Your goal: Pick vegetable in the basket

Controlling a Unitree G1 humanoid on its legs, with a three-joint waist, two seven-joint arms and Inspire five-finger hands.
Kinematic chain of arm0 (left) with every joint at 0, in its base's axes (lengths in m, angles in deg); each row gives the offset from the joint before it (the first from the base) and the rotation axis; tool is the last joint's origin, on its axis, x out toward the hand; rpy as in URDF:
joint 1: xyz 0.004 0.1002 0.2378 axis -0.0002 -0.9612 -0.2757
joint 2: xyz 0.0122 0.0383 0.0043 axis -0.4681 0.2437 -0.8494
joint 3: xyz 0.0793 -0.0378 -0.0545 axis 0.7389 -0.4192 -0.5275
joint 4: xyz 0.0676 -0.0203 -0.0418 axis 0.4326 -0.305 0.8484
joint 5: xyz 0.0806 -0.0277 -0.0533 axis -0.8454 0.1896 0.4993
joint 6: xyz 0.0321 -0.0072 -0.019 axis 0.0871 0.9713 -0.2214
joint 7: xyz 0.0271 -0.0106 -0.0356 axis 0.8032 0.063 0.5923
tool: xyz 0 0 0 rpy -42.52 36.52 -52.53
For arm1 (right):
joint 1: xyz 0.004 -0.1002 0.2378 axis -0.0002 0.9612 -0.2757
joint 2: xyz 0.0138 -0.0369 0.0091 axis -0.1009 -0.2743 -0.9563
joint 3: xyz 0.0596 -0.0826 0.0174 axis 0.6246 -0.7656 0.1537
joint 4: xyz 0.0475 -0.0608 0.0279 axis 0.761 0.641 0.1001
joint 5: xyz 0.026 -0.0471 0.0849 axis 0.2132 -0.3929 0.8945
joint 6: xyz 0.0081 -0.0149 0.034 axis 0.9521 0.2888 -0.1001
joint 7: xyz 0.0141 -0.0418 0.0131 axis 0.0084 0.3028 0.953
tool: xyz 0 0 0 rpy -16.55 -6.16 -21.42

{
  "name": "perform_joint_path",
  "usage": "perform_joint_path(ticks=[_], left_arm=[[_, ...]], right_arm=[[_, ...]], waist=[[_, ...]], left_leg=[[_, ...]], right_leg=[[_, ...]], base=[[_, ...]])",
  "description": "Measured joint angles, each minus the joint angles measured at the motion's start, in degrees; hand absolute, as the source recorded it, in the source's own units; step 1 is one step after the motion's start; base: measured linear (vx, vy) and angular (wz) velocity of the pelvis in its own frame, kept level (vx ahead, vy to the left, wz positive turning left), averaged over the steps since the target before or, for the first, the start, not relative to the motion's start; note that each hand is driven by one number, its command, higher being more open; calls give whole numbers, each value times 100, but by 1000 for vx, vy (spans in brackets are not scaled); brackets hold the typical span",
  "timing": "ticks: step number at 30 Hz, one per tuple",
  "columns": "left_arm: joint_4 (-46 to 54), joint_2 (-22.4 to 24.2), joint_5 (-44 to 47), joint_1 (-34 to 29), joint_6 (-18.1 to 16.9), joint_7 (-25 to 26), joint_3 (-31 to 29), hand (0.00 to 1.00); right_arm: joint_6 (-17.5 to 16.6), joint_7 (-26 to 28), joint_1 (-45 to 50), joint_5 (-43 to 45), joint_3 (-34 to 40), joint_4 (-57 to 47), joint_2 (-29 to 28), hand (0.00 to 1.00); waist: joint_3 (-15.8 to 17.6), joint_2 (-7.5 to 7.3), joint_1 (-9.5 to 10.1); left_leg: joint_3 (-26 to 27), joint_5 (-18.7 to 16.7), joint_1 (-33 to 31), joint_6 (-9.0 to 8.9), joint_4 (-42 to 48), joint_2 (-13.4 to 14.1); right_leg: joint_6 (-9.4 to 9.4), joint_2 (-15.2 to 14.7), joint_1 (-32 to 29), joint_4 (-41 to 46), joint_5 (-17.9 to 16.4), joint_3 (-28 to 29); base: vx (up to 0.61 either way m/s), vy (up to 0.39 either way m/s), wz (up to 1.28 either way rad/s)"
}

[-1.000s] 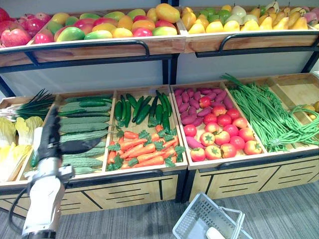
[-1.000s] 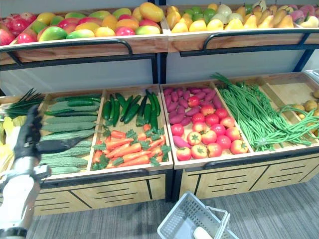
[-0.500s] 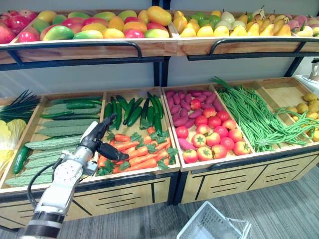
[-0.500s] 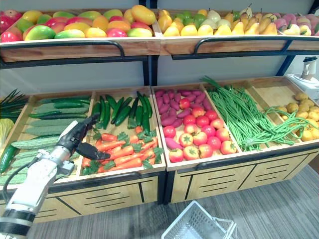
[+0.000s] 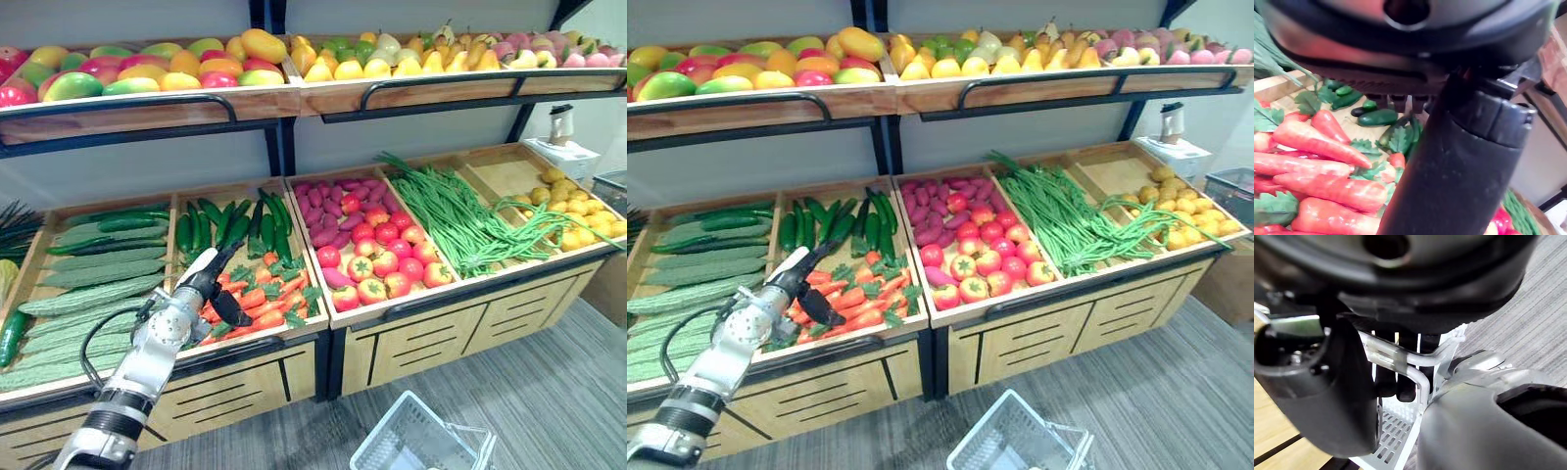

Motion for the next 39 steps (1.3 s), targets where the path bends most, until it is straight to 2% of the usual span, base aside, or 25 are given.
perform_joint_path(ticks=[6,9,13,18,20,24,31,39], left_arm=[[-791,19,-341,175,125,722,99,100],[-1232,18,-341,437,210,1126,97,100],[-1360,10,-516,790,264,1799,71,100],[-1420,36,-546,1272,258,2215,-15,100],[-1421,78,-545,1468,217,2324,-15,100],[-1421,203,-534,1613,200,2331,-14,100],[-1724,432,-486,1824,268,2112,-14,100],[-2301,429,-490,2577,798,2034,-422,100]], right_arm=[[19,1,142,30,-21,-312,-55,0],[19,0,141,115,-65,-388,-76,0],[-20,-2,141,257,-342,-577,7,0],[-104,3,140,467,-628,-838,155,0],[-116,5,140,478,-649,-926,155,0],[-142,44,141,528,-698,-1052,116,0],[-155,45,138,805,-739,-1376,143,0],[-178,-17,-3,947,-1003,-1683,226,0]], waist=[[123,-207,-32],[186,-242,-33],[338,-165,-15],[480,7,-21],[527,7,-33],[609,-59,-112],[983,-107,-111],[1359,-219,-90]], left_leg=[[166,-23,-259,84,3,-130],[193,-18,-311,104,6,-193],[220,-17,-292,102,9,-156],[321,25,-413,66,6,-62],[330,65,-498,65,7,-40],[352,112,-592,75,10,9],[460,190,-869,131,10,46],[546,191,-1182,253,9,10]], right_leg=[[138,-128,-219,-225,220,197],[150,-184,-287,-214,231,238],[149,-146,-294,-148,231,271],[127,-56,-515,-60,243,392],[85,-33,-623,-53,270,429],[55,16,-781,36,290,463],[57,44,-1105,58,431,529],[145,-38,-1425,51,545,575]], base=[[-3,74,-18],[56,42,-4],[29,-17,1],[-36,-48,-14],[-64,-43,-12],[-76,-37,-7],[-93,-3,-6],[-49,17,-3]])
